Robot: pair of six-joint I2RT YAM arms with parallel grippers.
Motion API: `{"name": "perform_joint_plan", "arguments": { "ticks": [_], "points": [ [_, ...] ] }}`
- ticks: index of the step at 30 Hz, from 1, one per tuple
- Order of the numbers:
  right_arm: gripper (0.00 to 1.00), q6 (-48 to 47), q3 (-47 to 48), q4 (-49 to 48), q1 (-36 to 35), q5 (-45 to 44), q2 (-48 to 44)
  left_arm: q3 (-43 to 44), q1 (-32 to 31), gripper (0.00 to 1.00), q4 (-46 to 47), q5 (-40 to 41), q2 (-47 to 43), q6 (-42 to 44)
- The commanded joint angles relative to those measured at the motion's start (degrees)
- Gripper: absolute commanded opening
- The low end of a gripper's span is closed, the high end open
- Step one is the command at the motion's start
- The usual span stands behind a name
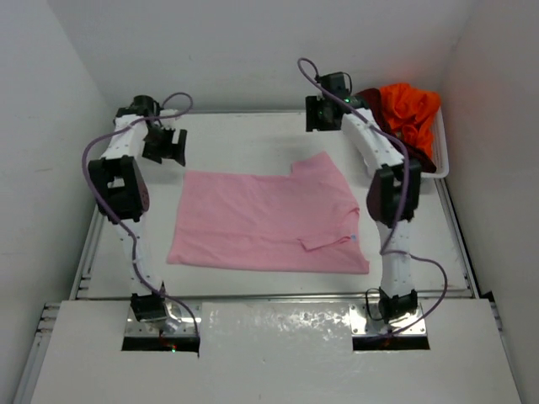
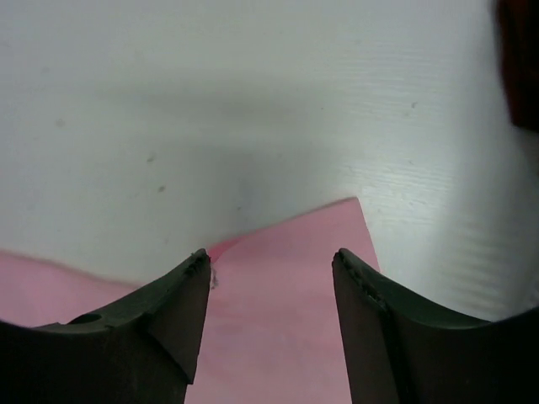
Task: Fold and stack the t-shirts
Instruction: Fold the flattened tshirt in 1/3 of the way, then grap the side of the flattened tshirt furthest away from the robot with both arms, then fold the other side of the tshirt into a rectangle
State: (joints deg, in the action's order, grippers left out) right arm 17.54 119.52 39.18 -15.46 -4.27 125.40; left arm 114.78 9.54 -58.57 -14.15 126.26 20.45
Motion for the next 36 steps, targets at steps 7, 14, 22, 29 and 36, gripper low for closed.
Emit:
{"name": "perform_joint_plan", "arguments": {
  "ticks": [7,14,22,29,36],
  "points": [
    [0.65,0.13,3.78,-2.7,2.28,-3.9,18.02,-5.52,-2.77,0.86,8.63,-4.83,2.06,-6.65],
    [0.65,-2.33,6.7,0.11,2.37,-4.87,22.26,-11.77,-4.09,0.84,12.42,-5.89,3.38,-8.23],
    [0.57,-2.42,-2.2,-4.73,2.46,-0.14,18.38,-15.21,-4.53,0.41,15.41,-10.97,2.14,-7.45],
    [0.0,-0.67,-7.7,-8.94,2.54,4.01,16.81,-16.52,-5.59,0.0,16.99,-10.82,0.4,-5.6],
    [0.0,-0.57,-29.57,-18.77,3.95,6.03,-5.92,-27.73,-5.15,0.0,21.11,-4.84,-16.0,3.97]
  ]
}}
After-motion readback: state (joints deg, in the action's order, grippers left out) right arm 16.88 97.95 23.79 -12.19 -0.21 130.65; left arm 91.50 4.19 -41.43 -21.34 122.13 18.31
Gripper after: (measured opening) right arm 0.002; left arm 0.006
